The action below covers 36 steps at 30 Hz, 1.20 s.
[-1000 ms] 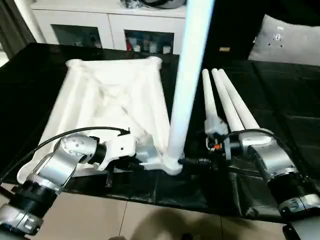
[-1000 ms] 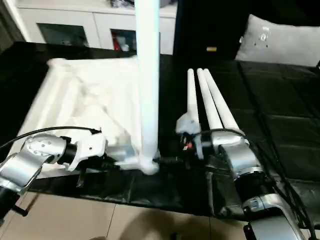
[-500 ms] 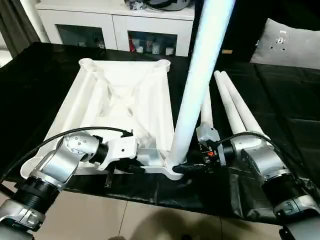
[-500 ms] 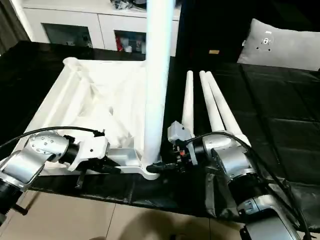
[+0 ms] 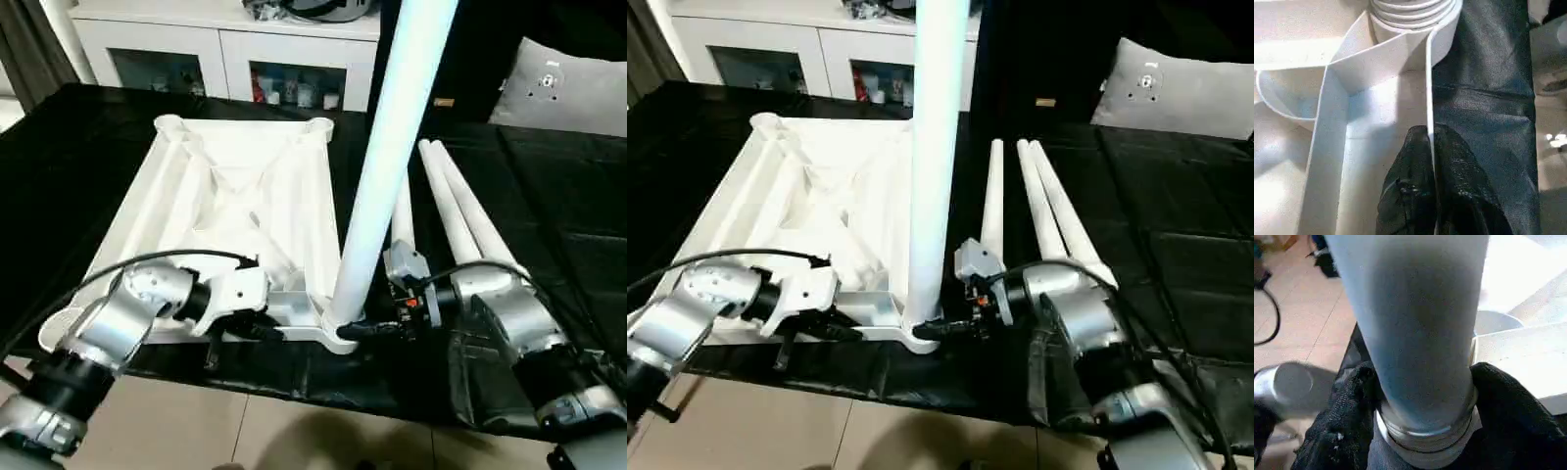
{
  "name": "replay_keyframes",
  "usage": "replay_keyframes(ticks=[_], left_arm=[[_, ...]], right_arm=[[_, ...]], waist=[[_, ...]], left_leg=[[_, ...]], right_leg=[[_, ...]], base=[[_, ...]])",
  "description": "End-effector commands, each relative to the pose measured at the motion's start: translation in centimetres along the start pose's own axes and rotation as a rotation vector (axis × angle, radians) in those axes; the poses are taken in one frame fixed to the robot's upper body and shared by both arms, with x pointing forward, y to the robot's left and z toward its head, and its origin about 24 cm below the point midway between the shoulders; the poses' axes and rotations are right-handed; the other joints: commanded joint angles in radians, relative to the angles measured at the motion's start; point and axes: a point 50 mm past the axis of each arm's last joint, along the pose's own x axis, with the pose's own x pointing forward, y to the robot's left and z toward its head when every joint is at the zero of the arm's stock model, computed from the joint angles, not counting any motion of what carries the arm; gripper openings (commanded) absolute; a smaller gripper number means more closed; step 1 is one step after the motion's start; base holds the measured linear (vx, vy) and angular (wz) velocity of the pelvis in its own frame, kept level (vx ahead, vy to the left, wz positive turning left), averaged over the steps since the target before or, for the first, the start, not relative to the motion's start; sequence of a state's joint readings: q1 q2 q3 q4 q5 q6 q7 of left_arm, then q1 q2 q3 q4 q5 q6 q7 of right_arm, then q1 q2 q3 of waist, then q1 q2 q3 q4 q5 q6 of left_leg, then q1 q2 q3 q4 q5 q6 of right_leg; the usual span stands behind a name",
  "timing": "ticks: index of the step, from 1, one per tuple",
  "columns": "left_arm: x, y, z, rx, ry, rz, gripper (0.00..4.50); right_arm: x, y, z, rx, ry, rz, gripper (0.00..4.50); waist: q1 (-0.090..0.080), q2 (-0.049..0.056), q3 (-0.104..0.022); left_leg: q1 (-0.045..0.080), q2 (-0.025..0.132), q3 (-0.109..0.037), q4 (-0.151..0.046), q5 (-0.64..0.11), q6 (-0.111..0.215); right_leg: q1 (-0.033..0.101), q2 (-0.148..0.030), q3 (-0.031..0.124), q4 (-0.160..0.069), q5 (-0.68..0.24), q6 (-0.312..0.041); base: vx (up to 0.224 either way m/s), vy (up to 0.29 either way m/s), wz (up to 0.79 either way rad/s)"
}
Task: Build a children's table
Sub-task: Rotate leg to tighten
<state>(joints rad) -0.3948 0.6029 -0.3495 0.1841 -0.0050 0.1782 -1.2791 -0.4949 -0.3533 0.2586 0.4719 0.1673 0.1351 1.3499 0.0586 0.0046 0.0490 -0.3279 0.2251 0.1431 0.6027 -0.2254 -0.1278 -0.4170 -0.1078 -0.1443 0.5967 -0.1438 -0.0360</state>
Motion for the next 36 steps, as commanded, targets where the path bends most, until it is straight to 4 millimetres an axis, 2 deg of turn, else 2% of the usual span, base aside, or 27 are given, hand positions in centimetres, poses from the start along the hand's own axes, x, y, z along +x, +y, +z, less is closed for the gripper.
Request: replay_keyframes(ticks=[1, 2, 4, 5, 6, 8, 11, 13, 14, 15, 16, 17, 18, 19, 20, 21, 22, 23, 25, 26, 28, 29, 30, 32, 33, 35, 36], left_arm=[[1.4, -0.5, 0.5, -0.05, -0.038, 0.04, 0.0], [1.5, -0.5, 0.5, -0.077, -0.045, 0.072, 0.0], [1.6, -0.4, 0.4, -0.118, -0.055, 0.122, 0.0], [1.9, 0.1, 0.7, -0.195, -0.092, 0.236, 0.0], [2.0, 0.4, 1.0, -0.233, -0.113, 0.294, 0.0], [2.2, 0.8, 1.4, -0.265, -0.134, 0.353, 0.0], [2.8, 1.5, 2.4, -0.284, -0.148, 0.443, 0.0], [3.9, 2.2, 3.8, -0.304, -0.168, 0.513, 0.0], [4.2, 2.2, 4.0, -0.308, -0.173, 0.519, 0.0], [4.4, 2.3, 4.3, -0.309, -0.176, 0.521, 0.0], [4.6, 2.2, 4.4, -0.298, -0.167, 0.527, 0.0], [4.6, 2.3, 4.4, -0.289, -0.153, 0.529, 0.0], [4.5, 2.3, 4.3, -0.285, -0.143, 0.537, 0.0], [4.5, 2.4, 4.2, -0.284, -0.133, 0.546, 0.0], [4.4, 2.5, 4.1, -0.283, -0.126, 0.554, 0.0], [4.3, 2.6, 4.0, -0.283, -0.12, 0.559, 0.0], [4.1, 2.8, 3.8, -0.279, -0.104, 0.575, 0.0], [4.0, 3.0, 3.7, -0.279, -0.092, 0.59, 0.0], [3.8, 3.4, 3.3, -0.285, -0.066, 0.622, 0.0], [3.6, 3.7, 3.0, -0.287, -0.045, 0.645, 0.0], [3.3, 4.1, 2.7, -0.295, -0.024, 0.675, 0.0], [3.2, 4.4, 2.6, -0.301, -0.018, 0.692, 0.0], [3.2, 4.5, 2.6, -0.303, -0.019, 0.695, 0.0], [3.1, 4.7, 2.6, -0.305, -0.021, 0.703, 0.0], [3.1, 4.7, 2.7, -0.305, -0.024, 0.705, 0.0], [3.1, 5.0, 3.0, -0.313, -0.052, 0.712, 0.0], [3.2, 5.0, 3.3, -0.32, -0.081, 0.701, 0.27]], right_arm=[[1.3, -0.2, -0.7, 0.06, -0.003, -0.1, 2.65], [1.7, -0.5, -0.8, 0.08, -0.01, -0.148, 2.65], [2.3, -1.0, -0.9, 0.108, -0.023, -0.221, 2.65], [3.7, -1.8, -1.1, 0.192, -0.067, -0.356, 2.65], [4.6, -2.0, -1.1, 0.25, -0.099, -0.406, 2.65], [5.5, -2.3, -1.1, 0.307, -0.127, -0.456, 2.65], [6.8, -2.7, -1.0, 0.368, -0.155, -0.548, 2.63], [7.9, -2.9, -1.0, 0.376, -0.144, -0.619, 2.63], [8.1, -2.9, -1.0, 0.371, -0.14, -0.627, 2.63], [8.2, -2.9, -1.0, 0.364, -0.138, -0.632, 2.95], [8.1, -3.0, -0.9, 0.375, -0.155, -0.644, 2.95], [7.7, -3.1, -0.9, 0.377, -0.173, -0.655, 2.95], [7.4, -3.3, -0.9, 0.38, -0.188, -0.669, 3.3], [7.0, -3.4, -0.8, 0.381, -0.201, -0.684, 3.3], [6.8, -3.5, -0.9, 0.369, -0.2, -0.684, 3.36], [6.6, -3.5, -0.9, 0.359, -0.199, -0.682, 3.36], [5.8, -3.4, -0.8, 0.329, -0.207, -0.677, 3.55], [5.3, -3.4, -0.8, 0.307, -0.212, -0.677, 3.69], [4.2, -3.4, -0.7, 0.278, -0.226, -0.682, 3.87], [3.3, -3.2, -0.5, 0.256, -0.244, -0.67, 3.87], [2.3, -3.1, -0.2, 0.225, -0.261, -0.676, 4.15], [1.7, -3.0, 0.1, 0.209, -0.284, -0.682, 4.15], [1.4, -3.0, 0.4, 0.199, -0.299, -0.685, 4.26], [0.6, -2.9, 1.3, 0.171, -0.359, -0.679, 4.43], [0.3, -2.8, 1.7, 0.164, -0.385, -0.671, 4.43], [-0.3, -2.4, 2.7, 0.152, -0.447, -0.637, 4.48], [-0.3, -2.2, 2.9, 0.145, -0.453, -0.62, 4.48]], waist=[[-0.004, 0.001, -0.063], [-0.007, 0.003, -0.062], [-0.027, 0.001, -0.053], [-0.033, -0.001, -0.054], [-0.044, -0.012, -0.049], [-0.063, -0.004, -0.05], [-0.082, 0.002, -0.049], [-0.101, 0.015, -0.041], [-0.101, 0.015, -0.041], [-0.092, 0.032, -0.036], [-0.086, 0.035, -0.036], [-0.07, 0.036, -0.031], [-0.085, -0.003, -0.025], [-0.087, -0.01, -0.027], [-0.096, 0.003, -0.034], [-0.096, 0.012, -0.047], [-0.091, 0.019, -0.049], [-0.085, 0.026, -0.058], [-0.074, 0.015, -0.062], [-0.075, 0.008, -0.06], [-0.069, 0.013, -0.069], [-0.067, 0.014, -0.075], [-0.064, 0.008, -0.078], [-0.055, 0.007, -0.089], [-0.051, 0.007, -0.091], [-0.043, 0.006, -0.089], [-0.038, 0.005, -0.083]], left_leg=[[-0.023, 0.001, 0.021, -0.074, -0.143, 0.055], [-0.024, 0.001, 0.021, -0.076, -0.157, 0.048], [-0.017, -0.009, 0.016, -0.077, -0.248, 0.027], [-0.016, -0.011, 0.015, -0.074, -0.259, 0.022], [-0.019, -0.016, 0.014, -0.07, -0.269, 0.018], [-0.008, -0.023, 0.011, -0.058, -0.297, 0.019], [0.006, -0.019, 0.003, -0.056, -0.362, 0.034], [0.001, 0.003, -0.016, -0.075, -0.452, 0.038], [0.001, 0.003, -0.016, -0.075, -0.452, 0.038], [-0.006, 0.051, -0.035, -0.119, -0.599, 0.044], [-0.012, 0.069, -0.04, -0.136, -0.643, 0.041], [0.01, 0.065, -0.029, -0.147, -0.696, 0.025], [0.049, -0.009, -0.009, -0.082, -0.622, 0.019], [0.071, -0.054, 0.015, -0.015, -0.471, 0.029], [0.05, -0.053, 0.009, -0.015, -0.433, 0.038], [0.0, -0.029, -0.01, -0.045, -0.391, 0.042], [-0.012, -0.014, -0.021, -0.06, -0.396, 0.039], [-0.011, 0.003, -0.027, -0.073, -0.381, 0.04], [-0.021, -0.003, -0.017, -0.075, -0.267, 0.05], [-0.03, -0.007, -0.014, -0.076, -0.244, 0.057], [-0.031, -0.006, -0.011, -0.07, -0.176, 0.075], [-0.042, -0.004, -0.011, -0.066, -0.099, 0.088], [-0.041, -0.005, -0.007, -0.059, -0.053, 0.105], [-0.046, -0.011, -0.005, -0.047, 0.054, 0.137], [-0.051, -0.012, -0.004, -0.042, 0.128, 0.173], [-0.048, -0.015, 0.002, -0.037, 0.151, 0.212], [-0.051, -0.014, 0.004, -0.04, 0.121, 0.218]], right_leg=[[0.075, -0.032, 0.057, -0.062, -0.318, -0.175], [0.076, -0.033, 0.056, -0.063, -0.345, -0.166], [0.07, -0.031, 0.043, -0.09, -0.519, -0.098], [0.071, -0.032, 0.041, -0.093, -0.548, -0.082], [0.068, -0.032, 0.03, -0.105, -0.615, -0.049], [0.059, -0.033, 0.01, -0.127, -0.686, -0.007], [0.058, -0.03, -0.022, -0.156, -0.682, 0.03], [0.078, -0.027, -0.049, -0.16, -0.626, 0.036], [0.078, -0.027, -0.049, -0.16, -0.626, 0.036], [0.112, -0.024, -0.033, -0.102, -0.491, 0.016], [0.123, -0.027, -0.011, -0.059, -0.416, -0.006], [0.101, -0.03, 0.019, -0.049, -0.369, -0.049], [0.043, -0.032, -0.013, -0.148, -0.658, 0.002], [0.011, -0.045, -0.057, -0.206, -0.857, 0.076], [0.036, -0.05, -0.072, -0.2, -0.855, 0.1], [0.088, -0.056, -0.065, -0.175, -0.745, 0.103], [0.1, -0.053, -0.061, -0.161, -0.686, 0.09], [0.099, -0.058, -0.035, -0.141, -0.545, 0.033], [0.087, -0.053, -0.012, -0.115, -0.395, -0.08], [0.09, -0.046, -0.009, -0.112, -0.391, -0.086], [0.087, -0.045, 0.004, -0.099, -0.336, -0.113], [0.089, -0.043, 0.012, -0.079, -0.248, -0.142], [0.083, -0.041, 0.02, -0.069, -0.193, -0.165], [0.088, -0.039, 0.032, -0.046, -0.074, -0.203], [0.088, -0.038, 0.033, -0.036, 0.004, -0.229], [0.082, -0.034, 0.034, -0.037, 0.023, -0.242], [0.081, -0.035, 0.032, -0.042, -0.026, -0.237]], base=[[0.0, 0.0, 0.0], [0.0, 0.0, 0.0], [0.0, 0.0, 0.0], [0.0, 0.0, 0.0], [-0.053, -0.004, -0.08], [-0.054, -0.004, -0.07], [0.0, 0.0, 0.0], [0.0, 0.0, 0.0], [0.0, 0.0, 0.0], [0.0, 0.0, 0.0], [0.0, 0.0, 0.0], [0.0, 0.0, 0.0], [0.0, 0.0, 0.0], [0.0, 0.0, 0.0], [0.0, 0.0, 0.0], [0.089, 0.014, -0.16], [0.089, 0.014, -0.16], [0.062, 0.034, 0.02], [0.0, 0.0, 0.0], [0.0, 0.0, 0.0], [0.0, 0.0, 0.0], [0.054, -0.005, 0.03], [0.057, -0.016, -0.02], [0.029, -0.008, -0.01], [0.0, 0.0, 0.0], [0.0, 0.0, 0.0], [0.0, 0.0, 0.0]])
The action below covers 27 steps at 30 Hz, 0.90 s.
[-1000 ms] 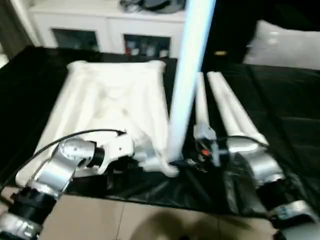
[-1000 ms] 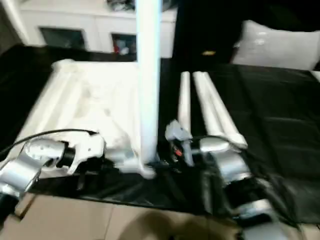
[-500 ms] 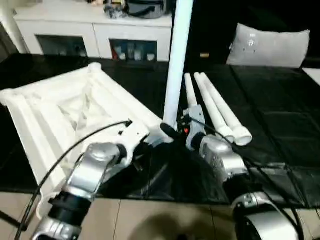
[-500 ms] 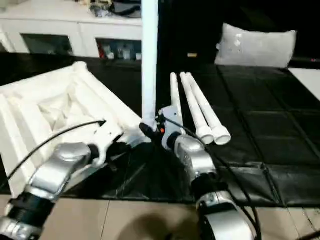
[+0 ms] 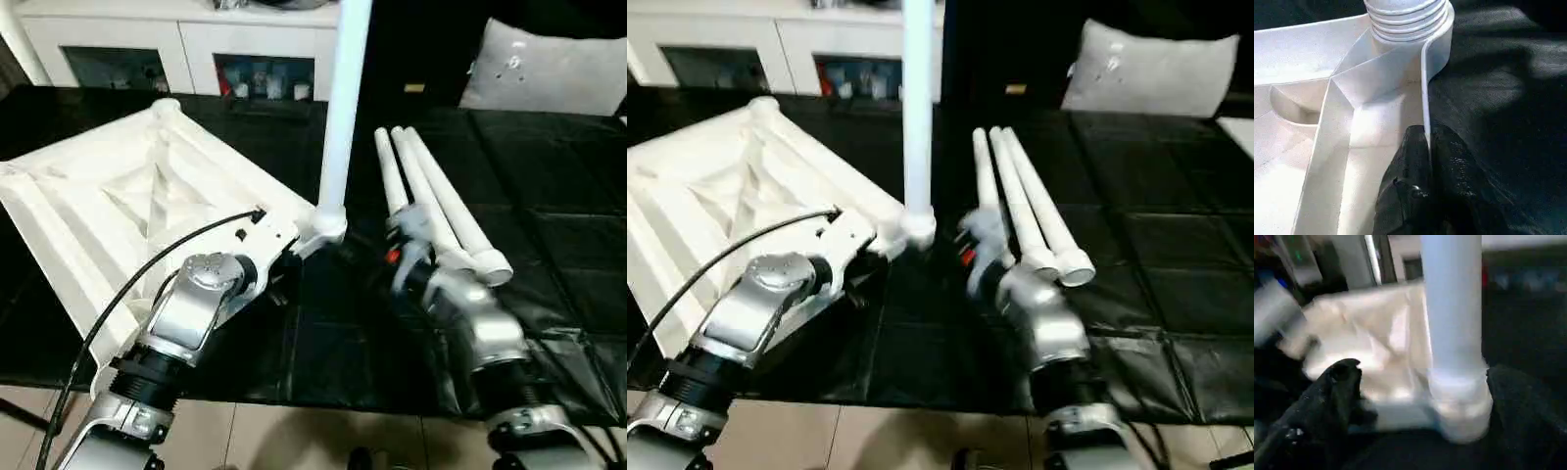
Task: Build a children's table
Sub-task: Rotate leg to tighten, then rotate table base
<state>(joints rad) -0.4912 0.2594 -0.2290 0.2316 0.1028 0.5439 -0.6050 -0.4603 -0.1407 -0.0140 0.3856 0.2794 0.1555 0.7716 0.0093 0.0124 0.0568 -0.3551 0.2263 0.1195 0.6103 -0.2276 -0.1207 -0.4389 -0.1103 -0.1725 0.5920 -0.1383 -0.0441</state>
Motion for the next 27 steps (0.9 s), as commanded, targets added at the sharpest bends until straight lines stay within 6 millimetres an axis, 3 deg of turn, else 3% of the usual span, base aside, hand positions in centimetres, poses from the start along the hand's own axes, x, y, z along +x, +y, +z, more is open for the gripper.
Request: replay_keyframes(ticks=[1, 2, 4, 6, 8, 9, 11, 12, 14, 16, 19, 20, 21, 22, 23, 24, 25, 27], left_arm=[[-0.1, 0.5, 0.8, -0.022, -0.047, 0.021, 0.27], [-0.1, 0.3, 1.3, -0.042, -0.077, -0.006, 0.43], [-0.1, 0.2, 1.5, -0.047, -0.092, -0.018, 0.63], [-0.5, 0.7, 1.8, -0.044, -0.107, 0.011, 0.78], [-1.1, 1.8, 1.8, -0.041, -0.1, 0.061, 0.89], [-2.1, 3.4, 1.6, -0.045, -0.081, 0.131, 0.89], [-2.4, 3.8, 1.6, -0.047, -0.073, 0.151, 0.89], [-3.9, 5.7, 1.0, -0.025, -0.036, 0.227, 0.89], [-4.6, 6.5, 0.8, -0.014, -0.015, 0.259, 0.89], [-7.8, 9.0, -0.3, 0.038, 0.081, 0.349, 0.64], [-9.3, 10.0, -0.8, 0.073, 0.134, 0.4, 0.5], [-10.8, 10.9, -1.5, 0.11, 0.207, 0.445, 0.5], [-12.0, 11.5, -2.0, 0.137, 0.264, 0.478, 0.36], [-13.9, 12.4, -3.0, 0.17, 0.363, 0.525, 0.2], [-14.2, 12.5, -3.1, 0.173, 0.376, 0.53, 0.2], [-15.2, 12.7, -3.9, 0.182, 0.436, 0.541, 0.12], [-15.4, 12.8, -4.2, 0.184, 0.452, 0.54, 0.12], [-15.6, 12.6, -4.9, 0.173, 0.482, 0.522, 0.07]], right_arm=[[-0.3, 0.3, 0.1, 0.007, -0.006, 0.026, 4.48], [-0.2, 0.5, -0.2, -0.017, 0.016, 0.021, 4.5], [-0.1, 0.5, -0.4, -0.027, 0.028, 0.012, 4.5], [0.2, 0.9, -0.7, -0.019, 0.059, 0.021, 4.5], [0.4, 1.4, -1.0, -0.021, 0.086, 0.049, 4.5], [0.6, 2.0, -1.3, -0.03, 0.127, 0.076, 4.5], [0.6, 2.1, -1.4, -0.032, 0.138, 0.082, 4.5], [0.9, 2.4, -2.0, -0.037, 0.183, 0.095, 4.5], [1.0, 2.5, -2.2, -0.038, 0.202, 0.099, 4.5], [1.5, 3.1, -3.2, -0.052, 0.268, 0.118, 4.5], [1.8, 3.3, -3.6, -0.052, 0.29, 0.121, 4.5], [2.1, 3.4, -4.0, -0.058, 0.315, 0.117, 4.5], [2.4, 3.6, -4.3, -0.061, 0.334, 0.112, 4.5], [2.9, 3.8, -4.8, -0.073, 0.369, 0.105, 4.5], [3.0, 3.8, -4.9, -0.075, 0.373, 0.105, 4.5], [3.5, 4.1, -5.1, -0.074, 0.388, 0.111, 4.5], [3.6, 4.2, -5.2, -0.073, 0.39, 0.115, 4.5], [4.0, 4.5, -5.4, -0.074, 0.402, 0.124, 4.5]], waist=[[0.015, -0.003, -0.084], [0.016, -0.006, -0.082], [0.026, -0.003, -0.077], [0.034, -0.004, -0.076], [0.035, -0.004, -0.075], [0.035, 0.0, -0.074], [0.031, 0.0, -0.074], [0.03, 0.0, -0.074], [0.029, 0.003, -0.073], [0.027, 0.01, -0.076], [0.027, 0.016, -0.075], [0.031, 0.017, -0.075], [0.026, 0.018, -0.073], [0.028, 0.02, -0.077], [0.022, 0.02, -0.076], [0.023, 0.025, -0.075], [0.019, 0.022, -0.071], [0.03, 0.025, -0.071]], left_leg=[[-0.021, -0.014, 0.032, -0.051, 0.063, 0.193], [-0.021, -0.014, 0.033, -0.053, 0.034, 0.178], [-0.014, -0.011, 0.035, -0.06, -0.048, 0.114], [-0.009, -0.01, 0.036, -0.065, -0.082, 0.09], [-0.01, -0.01, 0.034, -0.068, -0.1, 0.077], [-0.011, -0.01, 0.033, -0.069, -0.11, 0.07], [-0.014, -0.014, 0.031, -0.07, -0.118, 0.063], [-0.011, -0.015, 0.033, -0.069, -0.121, 0.061], [-0.015, -0.015, 0.029, -0.071, -0.122, 0.056], [-0.012, -0.014, 0.026, -0.072, -0.122, 0.049], [-0.004, -0.01, 0.026, -0.072, -0.116, 0.045], [0.0, -0.007, 0.027, -0.072, -0.118, 0.044], [-0.008, -0.008, 0.025, -0.076, -0.111, 0.043], [-0.008, -0.006, 0.021, -0.075, -0.102, 0.037], [-0.011, -0.007, 0.02, -0.076, -0.097, 0.035], [-0.002, -0.008, 0.023, -0.075, -0.107, 0.034], [-0.005, -0.008, 0.025, -0.076, -0.121, 0.03], [0.006, -0.005, 0.028, -0.076, -0.135, 0.025]], right_leg=[[0.099, -0.033, 0.06, -0.05, -0.121, -0.209], [0.101, -0.033, 0.058, -0.054, -0.17, -0.196], [0.096, -0.035, 0.058, -0.072, -0.313, -0.147], [0.092, -0.033, 0.058, -0.076, -0.346, -0.124], [0.092, -0.03, 0.057, -0.077, -0.357, -0.111], [0.093, -0.029, 0.057, -0.077, -0.362, -0.102], [0.094, -0.027, 0.056, -0.078, -0.371, -0.086], [0.091, -0.026, 0.056, -0.081, -0.38, -0.08], [0.093, -0.026, 0.056, -0.076, -0.376, -0.082], [0.093, -0.026, 0.057, -0.072, -0.358, -0.086], [0.087, -0.025, 0.064, -0.065, -0.299, -0.133], [0.083, -0.025, 0.066, -0.063, -0.291, -0.14], [0.088, -0.023, 0.07, -0.056, -0.265, -0.155], [0.09, -0.026, 0.071, -0.049, -0.247, -0.161], [0.089, -0.025, 0.074, -0.043, -0.224, -0.172], [0.086, -0.025, 0.075, -0.052, -0.236, -0.171], [0.087, -0.024, 0.078, -0.052, -0.244, -0.177], [0.079, -0.024, 0.08, -0.055, -0.25, -0.185]], base=[[0.0, 0.0, 0.0], [0.0, 0.0, 0.0], [0.0, 0.0, 0.0], [0.0, 0.0, 0.0], [0.0, 0.0, 0.0], [0.0, 0.0, 0.0], [0.0, 0.0, 0.0], [0.0, 0.0, 0.0], [0.0, 0.0, 0.0], [0.0, 0.0, 0.0], [0.0, 0.0, 0.0], [0.0, 0.0, 0.0], [0.0, 0.0, 0.0], [0.0, 0.0, 0.0], [0.0, 0.0, 0.0], [0.0, 0.0, 0.0], [0.0, 0.0, 0.0], [0.0, 0.0, 0.0]])
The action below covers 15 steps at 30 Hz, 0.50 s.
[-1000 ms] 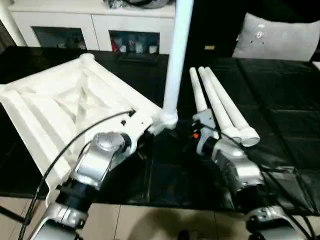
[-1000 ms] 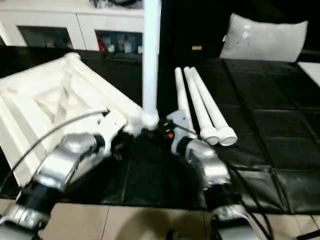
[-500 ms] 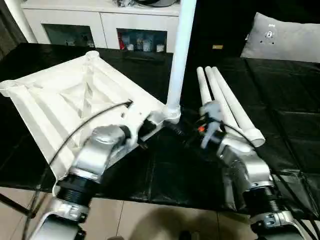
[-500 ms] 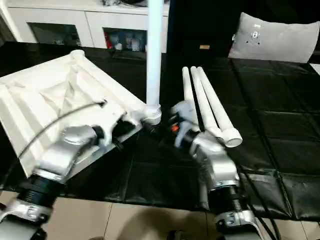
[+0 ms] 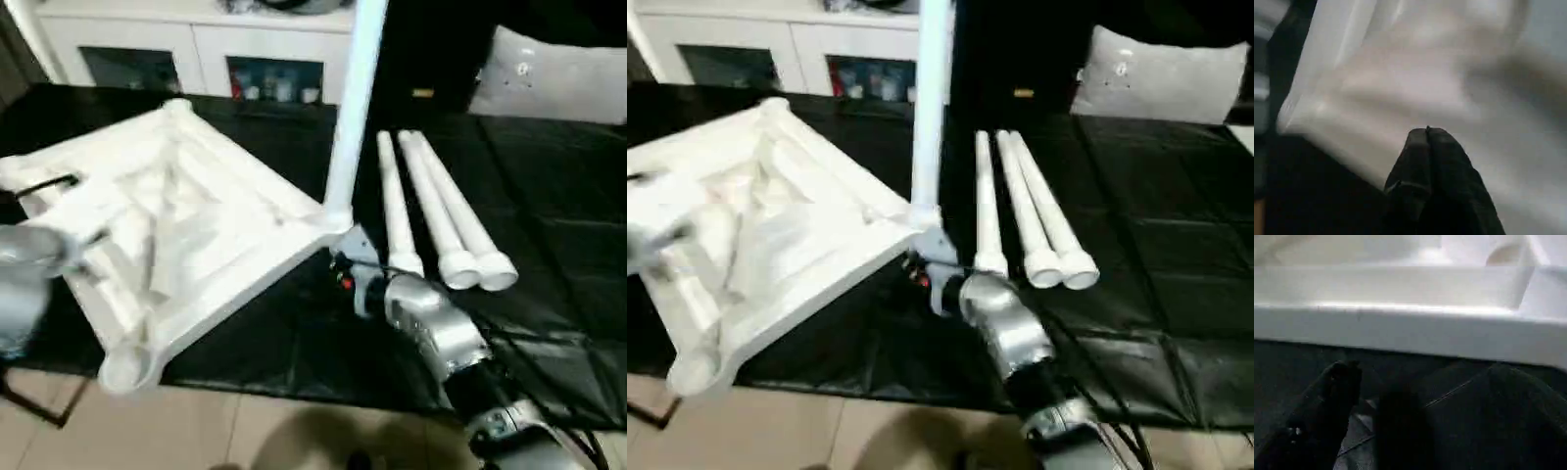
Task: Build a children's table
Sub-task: Rotate table base
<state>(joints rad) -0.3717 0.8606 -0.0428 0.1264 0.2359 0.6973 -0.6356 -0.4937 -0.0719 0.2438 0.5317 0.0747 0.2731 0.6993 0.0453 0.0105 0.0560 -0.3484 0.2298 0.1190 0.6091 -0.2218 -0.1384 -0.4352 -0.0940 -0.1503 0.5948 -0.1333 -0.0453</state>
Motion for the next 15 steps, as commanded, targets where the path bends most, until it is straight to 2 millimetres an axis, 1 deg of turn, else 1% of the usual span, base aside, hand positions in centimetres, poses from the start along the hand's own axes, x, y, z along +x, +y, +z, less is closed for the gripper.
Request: replay_keyframes(ticks=[1, 3, 5, 6, 7, 8, 9, 10, 11, 12, 13, 14, 15], left_arm=[[0.0, -0.4, 0.0, 0.007, 0.007, -0.029, 0.07], [0.1, -0.7, -0.5, 0.011, 0.029, -0.043, 0.07], [0.2, -1.3, -0.7, 0.028, 0.033, -0.075, 0.07], [0.3, -1.5, -0.7, 0.025, 0.032, -0.088, 0.07], [0.4, -2.0, -0.8, 0.03, 0.037, -0.118, 0.07], [0.4, -2.4, -0.9, 0.036, 0.045, -0.139, 0.07], [0.4, -3.2, -1.3, 0.053, 0.066, -0.195, 0.07], [0.4, -3.4, -1.4, 0.059, 0.075, -0.217, 0.07], [0.4, -3.6, -1.6, 0.063, 0.083, -0.232, 0.07], [0.3, -3.8, -1.8, 0.077, 0.095, -0.249, 0.07], [0.1, -4.2, -2.2, 0.102, 0.116, -0.287, 0.07], [0.1, -4.2, -2.2, 0.102, 0.116, -0.287, 0.07], [-0.5, -5.3, -2.6, 0.13, 0.122, -0.401, 0.07]], right_arm=[[0.5, 0.1, 0.8, -0.026, 0.0, 0.008, 4.5], [0.9, 0.2, 0.7, -0.038, 0.019, 0.01, 4.5], [1.5, 0.3, 0.7, -0.043, 0.037, 0.006, 4.5], [1.7, 0.3, 0.7, -0.044, 0.038, 0.005, 4.5], [1.9, 0.3, 0.7, -0.046, 0.04, 0.003, 4.5], [2.0, 0.3, 0.8, -0.046, 0.042, 0.002, 4.5], [2.4, 0.5, 0.7, -0.051, 0.049, -0.001, 4.5], [2.5, 0.5, 0.7, -0.054, 0.054, -0.002, 4.5], [2.6, 0.5, 0.7, -0.057, 0.058, -0.003, 4.5], [2.8, 0.6, 0.7, -0.059, 0.062, -0.001, 4.5], [3.0, 0.7, 0.7, -0.063, 0.064, -0.003, 4.5], [3.0, 0.7, 0.7, -0.063, 0.064, -0.003, 4.5], [3.6, 0.8, 0.8, -0.055, 0.06, -0.016, 4.5]], waist=[[-0.004, 0.028, -0.07], [0.0, 0.029, -0.069], [-0.001, 0.027, -0.067], [-0.001, 0.028, -0.067], [-0.001, 0.027, -0.067], [-0.002, 0.029, -0.067], [-0.002, 0.028, -0.068], [-0.003, 0.029, -0.067], [-0.003, 0.034, -0.067], [-0.005, 0.031, -0.067], [-0.006, 0.032, -0.069], [-0.008, 0.032, -0.067], [-0.009, 0.032, -0.069]], left_leg=[[-0.002, -0.009, 0.028, -0.076, -0.146, 0.04], [-0.004, -0.009, 0.026, -0.079, -0.174, 0.031], [-0.005, -0.009, 0.024, -0.081, -0.201, 0.025], [-0.005, -0.01, 0.024, -0.081, -0.212, 0.021], [-0.004, -0.011, 0.025, -0.08, -0.217, 0.021], [-0.005, -0.01, 0.024, -0.081, -0.226, 0.019], [-0.005, -0.011, 0.023, -0.081, -0.225, 0.019], [-0.006, -0.009, 0.022, -0.082, -0.227, 0.018], [-0.006, -0.009, 0.022, -0.082, -0.229, 0.017], [-0.006, -0.009, 0.023, -0.082, -0.233, 0.016], [-0.006, -0.007, 0.02, -0.082, -0.235, 0.014], [-0.009, -0.008, 0.021, -0.083, -0.238, 0.017], [-0.006, -0.006, 0.019, -0.083, -0.236, 0.012]], right_leg=[[0.076, -0.041, 0.059, -0.057, -0.256, -0.186], [0.079, -0.042, 0.059, -0.058, -0.275, -0.179], [0.08, -0.043, 0.058, -0.062, -0.303, -0.17], [0.08, -0.044, 0.058, -0.064, -0.319, -0.167], [0.079, -0.045, 0.059, -0.066, -0.325, -0.165], [0.079, -0.046, 0.059, -0.066, -0.339, -0.163], [0.08, -0.045, 0.058, -0.067, -0.344, -0.158], [0.08, -0.046, 0.058, -0.066, -0.345, -0.161], [0.079, -0.046, 0.058, -0.066, -0.345, -0.162], [0.079, -0.044, 0.058, -0.067, -0.339, -0.162], [0.08, -0.046, 0.058, -0.063, -0.332, -0.167], [0.081, -0.044, 0.058, -0.064, -0.332, -0.168], [0.081, -0.047, 0.059, -0.061, -0.329, -0.173]], base=[[0.0, 0.0, 0.0], [0.0, 0.0, 0.0], [0.0, 0.0, 0.0], [0.0, 0.0, 0.0], [0.0, 0.0, 0.0], [0.0, 0.0, 0.0], [0.0, 0.0, 0.0], [0.0, 0.0, 0.0], [0.0, 0.0, 0.0], [0.0, 0.0, 0.0], [0.0, 0.0, 0.0], [0.0, 0.0, 0.0], [0.0, 0.0, 0.0]])
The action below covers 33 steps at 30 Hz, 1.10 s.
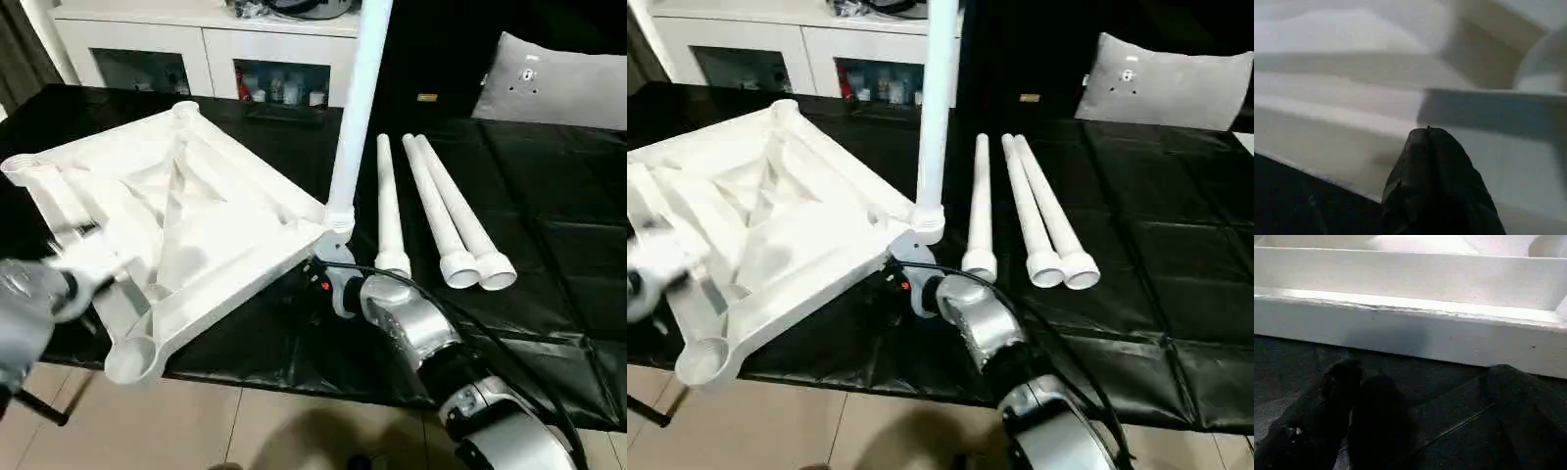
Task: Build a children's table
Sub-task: Rotate table base
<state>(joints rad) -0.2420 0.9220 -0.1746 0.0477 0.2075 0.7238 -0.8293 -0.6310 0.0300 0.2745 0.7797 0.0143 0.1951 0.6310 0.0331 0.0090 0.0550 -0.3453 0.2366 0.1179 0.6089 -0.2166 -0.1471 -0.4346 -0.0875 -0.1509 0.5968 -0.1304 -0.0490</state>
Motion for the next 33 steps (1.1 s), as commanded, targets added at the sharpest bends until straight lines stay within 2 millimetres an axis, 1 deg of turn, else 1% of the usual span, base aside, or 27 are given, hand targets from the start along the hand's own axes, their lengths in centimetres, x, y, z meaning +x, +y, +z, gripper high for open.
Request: replay_keyframes(ticks=[1, 2, 3, 4, 5, 6, 7, 8, 10, 11, 12, 13, 14, 17, 18, 19, 20, 22, 23, 24, 27, 28, 29, 30, 31, 32, 33], left_arm=[[-0.2, -1.1, 0.2, 0.026, -0.014, -0.104, 0.07], [-0.3, -1.5, 0.5, 0.03, -0.035, -0.142, 0.07], [-0.4, -1.8, 0.7, 0.034, -0.05, -0.165, 0.07], [-0.4, -1.8, 0.7, 0.034, -0.051, -0.166, 0.07], [-0.5, -2.3, 1.3, 0.054, -0.106, -0.22, 0.07], [-0.7, -3.2, 2.1, 0.058, -0.18, -0.296, 0.07], [-0.9, -3.8, 2.7, 0.061, -0.231, -0.35, 0.07], [-1.1, -4.3, 3.1, 0.058, -0.265, -0.394, 0.07], [-1.3, -5.0, 3.5, 0.053, -0.281, -0.462, 0.07], [-1.3, -5.2, 3.8, 0.058, -0.294, -0.48, 0.07], [-1.3, -5.4, 3.9, 0.059, -0.302, -0.487, 0.07], [-1.5, -6.2, 4.9, 0.058, -0.348, -0.524, 0.07], [-1.5, -6.2, 4.9, 0.058, -0.348, -0.524, 0.07], [-1.7, -7.1, 6.2, 0.061, -0.402, -0.562, 0.07], [-1.7, -7.4, 6.7, 0.066, -0.42, -0.578, 0.07], [-1.8, -8.0, 7.6, 0.077, -0.456, -0.607, 0.07], [-1.8, -8.2, 7.9, 0.081, -0.467, -0.613, 0.07], [-1.6, -8.4, 8.5, 0.09, -0.487, -0.61, 0.07], [-1.6, -8.4, 8.5, 0.09, -0.487, -0.61, 0.07], [-1.2, -8.5, 9.2, 0.1, -0.515, -0.602, 0.07], [-0.7, -8.5, 9.7, 0.104, -0.542, -0.562, 0.07], [-0.3, -8.4, 9.8, 0.094, -0.548, -0.535, 0.07], [-0.3, -8.4, 9.8, 0.094, -0.548, -0.535, 0.07], [1.0, -7.6, 9.9, 0.053, -0.547, -0.425, 0.07], [1.5, -7.2, 9.8, 0.033, -0.539, -0.372, 0.07], [1.9, -6.9, 9.8, 0.025, -0.536, -0.329, 0.07], [2.1, -6.7, 9.9, 0.022, -0.534, -0.305, 0.07]], right_arm=[[0.3, -0.2, 0.2, -0.012, 0.002, -0.024, 4.5], [0.4, -0.2, 0.3, -0.011, 0.0, -0.028, 4.5], [0.5, -0.2, 0.3, -0.012, 0.0, -0.029, 4.5], [0.5, -0.2, 0.3, -0.012, 0.0, -0.029, 4.5], [0.7, -0.2, 0.4, -0.013, -0.002, -0.028, 4.5], [0.8, -0.1, 0.5, -0.014, -0.004, -0.026, 4.5], [0.9, 0.0, 0.5, -0.016, -0.005, -0.024, 4.5], [1.0, 0.0, 0.6, -0.019, -0.008, -0.021, 4.5], [1.3, 0.1, 0.8, -0.024, -0.016, -0.013, 4.5], [1.3, 0.2, 0.9, -0.025, -0.017, -0.011, 4.5], [1.4, 0.2, 0.9, -0.026, -0.018, -0.01, 4.5], [1.5, 0.3, 1.0, -0.031, -0.018, -0.006, 4.5], [1.5, 0.3, 1.0, -0.031, -0.018, -0.006, 4.5], [1.7, 0.4, 1.1, -0.04, -0.02, -0.003, 4.5], [1.7, 0.4, 1.2, -0.043, -0.02, 0.0, 4.5], [1.8, 0.5, 1.3, -0.049, -0.022, 0.01, 4.5], [1.9, 0.5, 1.3, -0.052, -0.022, 0.011, 4.5], [1.9, 0.5, 1.3, -0.057, -0.023, 0.007, 4.5], [1.9, 0.5, 1.3, -0.057, -0.023, 0.007, 4.5], [1.9, 0.4, 1.4, -0.063, -0.025, -0.001, 4.5], [1.9, 0.2, 1.6, -0.069, -0.036, -0.02, 4.5], [1.9, 0.1, 1.6, -0.066, -0.042, -0.031, 4.5], [1.9, 0.1, 1.6, -0.066, -0.042, -0.031, 4.5], [1.6, -0.6, 2.2, -0.06, -0.067, -0.076, 4.5], [1.4, -1.1, 2.7, -0.06, -0.083, -0.104, 4.5], [1.0, -1.7, 3.2, -0.067, -0.103, -0.131, 4.5], [0.8, -2.1, 3.6, -0.072, -0.116, -0.148, 4.5]], waist=[[0.0, 0.032, -0.065], [-0.002, 0.031, -0.063], [-0.003, 0.033, -0.063], [-0.005, 0.033, -0.062], [-0.004, 0.032, -0.062], [-0.005, 0.033, -0.06], [-0.006, 0.031, -0.058], [-0.004, 0.032, -0.06], [-0.005, 0.032, -0.057], [-0.006, 0.031, -0.057], [-0.007, 0.031, -0.054], [-0.011, 0.028, -0.055], [-0.011, 0.029, -0.055], [-0.014, 0.028, -0.057], [-0.017, 0.027, -0.057], [-0.019, 0.025, -0.058], [-0.019, 0.027, -0.058], [-0.024, 0.023, -0.059], [-0.024, 0.023, -0.059], [-0.029, 0.023, -0.06], [-0.032, 0.022, -0.063], [-0.034, 0.021, -0.064], [-0.035, 0.022, -0.064], [-0.037, 0.022, -0.064], [-0.038, 0.024, -0.065], [-0.039, 0.023, -0.065], [-0.036, 0.024, -0.067]], left_leg=[[-0.012, -0.013, 0.021, -0.084, -0.244, 0.023], [-0.013, -0.014, 0.021, -0.083, -0.249, 0.019], [-0.008, -0.014, 0.023, -0.082, -0.257, 0.017], [-0.008, -0.014, 0.024, -0.083, -0.26, 0.017], [-0.006, -0.014, 0.024, -0.083, -0.264, 0.017], [-0.006, -0.015, 0.024, -0.083, -0.28, 0.017], [-0.005, -0.013, 0.024, -0.085, -0.293, 0.015], [-0.002, -0.014, 0.024, -0.083, -0.294, 0.013], [0.0, -0.012, 0.024, -0.085, -0.312, 0.012], [-0.001, -0.013, 0.024, -0.085, -0.315, 0.013], [0.001, -0.014, 0.024, -0.086, -0.331, 0.014], [0.003, -0.015, 0.024, -0.085, -0.336, 0.014], [0.003, -0.016, 0.024, -0.084, -0.331, 0.014], [0.002, -0.016, 0.025, -0.082, -0.306, 0.017], [-0.002, -0.016, 0.024, -0.083, -0.302, 0.019], [0.001, -0.015, 0.025, -0.082, -0.302, 0.019], [0.001, -0.017, 0.025, -0.081, -0.301, 0.02], [-0.001, -0.017, 0.024, -0.081, -0.298, 0.022], [-0.001, -0.017, 0.024, -0.081, -0.298, 0.022], [-0.006, -0.018, 0.024, -0.08, -0.286, 0.022], [-0.007, -0.021, 0.026, -0.077, -0.265, 0.027], [-0.011, -0.02, 0.026, -0.077, -0.253, 0.028], [-0.01, -0.02, 0.027, -0.077, -0.255, 0.028], [-0.012, -0.02, 0.027, -0.076, -0.249, 0.03], [-0.007, -0.022, 0.029, -0.074, -0.255, 0.032], [-0.007, -0.025, 0.03, -0.073, -0.253, 0.034], [-0.006, -0.024, 0.029, -0.073, -0.249, 0.033]], right_leg=[[0.081, -0.054, 0.06, -0.065, -0.337, -0.172], [0.082, -0.053, 0.059, -0.066, -0.351, -0.171], [0.077, -0.052, 0.06, -0.067, -0.355, -0.172], [0.078, -0.049, 0.06, -0.067, -0.356, -0.17], [0.077, -0.049, 0.06, -0.068, -0.359, -0.169], [0.076, -0.049, 0.059, -0.07, -0.381, -0.165], [0.077, -0.049, 0.058, -0.074, -0.4, -0.159], [0.077, -0.052, 0.059, -0.072, -0.405, -0.158], [0.074, -0.05, 0.059, -0.073, -0.415, -0.158], [0.076, -0.05, 0.059, -0.074, -0.421, -0.156], [0.076, -0.048, 0.057, -0.077, -0.443, -0.146], [0.078, -0.05, 0.056, -0.079, -0.469, -0.135], [0.078, -0.05, 0.056, -0.081, -0.475, -0.132], [0.078, -0.049, 0.056, -0.08, -0.467, -0.13], [0.08, -0.048, 0.055, -0.078, -0.461, -0.133], [0.079, -0.047, 0.055, -0.079, -0.458, -0.135], [0.079, -0.047, 0.054, -0.079, -0.459, -0.134], [0.081, -0.047, 0.054, -0.078, -0.465, -0.134], [0.081, -0.047, 0.054, -0.078, -0.465, -0.134], [0.085, -0.048, 0.053, -0.077, -0.457, -0.134], [0.084, -0.046, 0.053, -0.077, -0.44, -0.136], [0.086, -0.047, 0.053, -0.074, -0.429, -0.14], [0.086, -0.045, 0.053, -0.075, -0.427, -0.14], [0.086, -0.045, 0.053, -0.074, -0.416, -0.143], [0.082, -0.041, 0.051, -0.078, -0.42, -0.14], [0.082, -0.038, 0.05, -0.08, -0.423, -0.135], [0.085, -0.041, 0.049, -0.078, -0.43, -0.129]], base=[[0.0, 0.0, 0.0], [0.0, 0.0, 0.0], [0.0, 0.0, 0.0], [0.0, 0.0, 0.0], [0.0, 0.0, 0.0], [0.0, 0.0, 0.0], [0.0, 0.0, 0.0], [0.0, 0.0, 0.0], [0.0, 0.0, 0.0], [0.0, 0.0, 0.0], [0.0, 0.0, 0.0], [0.0, 0.0, 0.0], [0.0, 0.0, 0.0], [0.0, 0.0, 0.0], [0.0, 0.0, 0.0], [0.0, 0.0, 0.0], [0.0, 0.0, 0.0], [0.0, 0.0, 0.0], [0.0, 0.0, 0.0], [0.0, 0.0, 0.0], [0.0, 0.0, 0.0], [0.0, 0.0, 0.0], [0.0, 0.0, 0.0], [0.0, 0.0, 0.0], [0.0, 0.0, 0.0], [0.0, 0.0, 0.0], [0.0, 0.0, 0.0]])
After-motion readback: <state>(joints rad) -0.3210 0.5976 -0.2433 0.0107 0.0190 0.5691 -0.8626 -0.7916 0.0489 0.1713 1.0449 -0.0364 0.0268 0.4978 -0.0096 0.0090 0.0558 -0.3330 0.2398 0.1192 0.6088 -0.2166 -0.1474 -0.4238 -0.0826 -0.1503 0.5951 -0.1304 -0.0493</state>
